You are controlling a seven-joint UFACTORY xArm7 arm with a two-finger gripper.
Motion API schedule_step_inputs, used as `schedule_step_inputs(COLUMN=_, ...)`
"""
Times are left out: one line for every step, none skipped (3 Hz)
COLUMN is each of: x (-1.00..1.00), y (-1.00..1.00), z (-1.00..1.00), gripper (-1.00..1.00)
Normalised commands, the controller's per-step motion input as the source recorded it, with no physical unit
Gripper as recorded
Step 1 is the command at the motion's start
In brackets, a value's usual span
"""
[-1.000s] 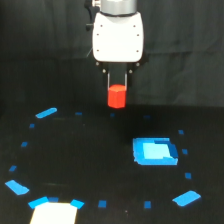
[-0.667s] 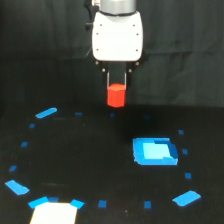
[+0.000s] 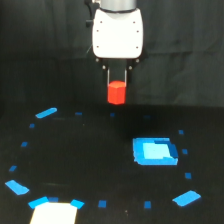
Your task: Pick up the red object from the table
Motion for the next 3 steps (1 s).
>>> schedule_step_inputs(x=-0.02, y=-0.06, z=0.32, gripper=-0.98)
schedule_step_inputs(x=0.08, y=0.0, z=0.34, gripper=-1.0)
schedule_step_inputs(x=-0.02, y=-0.1, z=0.38, gripper=-1.0)
